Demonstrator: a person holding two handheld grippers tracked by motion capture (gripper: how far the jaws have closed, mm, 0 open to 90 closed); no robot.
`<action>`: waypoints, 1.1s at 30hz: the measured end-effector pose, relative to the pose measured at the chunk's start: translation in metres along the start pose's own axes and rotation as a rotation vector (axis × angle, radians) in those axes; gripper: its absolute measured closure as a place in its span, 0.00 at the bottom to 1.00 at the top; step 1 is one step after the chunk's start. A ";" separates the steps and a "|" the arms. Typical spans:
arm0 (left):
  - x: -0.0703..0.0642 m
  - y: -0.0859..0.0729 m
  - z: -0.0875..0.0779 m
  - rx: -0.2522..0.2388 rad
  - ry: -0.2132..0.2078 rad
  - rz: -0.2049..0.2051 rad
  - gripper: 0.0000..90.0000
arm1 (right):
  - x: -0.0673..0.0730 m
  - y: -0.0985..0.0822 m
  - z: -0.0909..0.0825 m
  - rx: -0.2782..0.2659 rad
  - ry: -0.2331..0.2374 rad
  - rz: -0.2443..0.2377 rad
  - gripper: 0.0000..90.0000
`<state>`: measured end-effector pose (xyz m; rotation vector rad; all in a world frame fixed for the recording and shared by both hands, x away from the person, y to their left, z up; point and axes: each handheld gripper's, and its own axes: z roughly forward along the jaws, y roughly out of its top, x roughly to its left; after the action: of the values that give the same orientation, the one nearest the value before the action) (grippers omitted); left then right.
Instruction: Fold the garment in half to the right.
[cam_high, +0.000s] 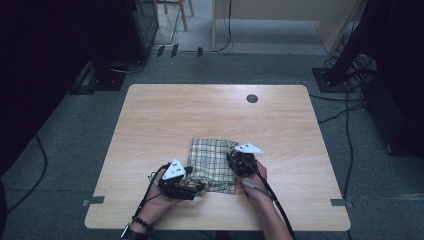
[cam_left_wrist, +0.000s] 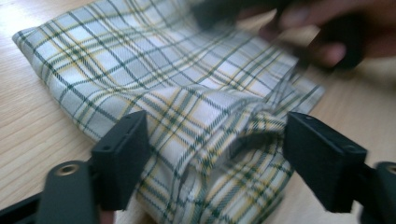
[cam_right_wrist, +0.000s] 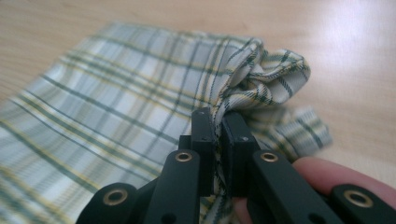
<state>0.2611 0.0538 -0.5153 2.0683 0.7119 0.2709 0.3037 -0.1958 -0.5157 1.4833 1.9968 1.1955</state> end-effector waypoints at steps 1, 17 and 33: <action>-0.001 0.000 0.000 0.006 0.017 0.007 0.31 | 0.003 0.003 -0.005 -0.011 -0.008 -0.006 0.95; -0.003 -0.004 0.005 0.031 0.039 0.025 0.61 | -0.003 -0.031 -0.027 0.046 -0.140 0.141 0.93; -0.004 -0.007 0.006 0.014 0.032 0.031 0.61 | 0.000 0.011 -0.056 -0.180 -0.054 -0.009 0.66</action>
<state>0.2581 0.0507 -0.5237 2.0936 0.7027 0.3178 0.2699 -0.2171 -0.4757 1.4011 1.8075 1.2804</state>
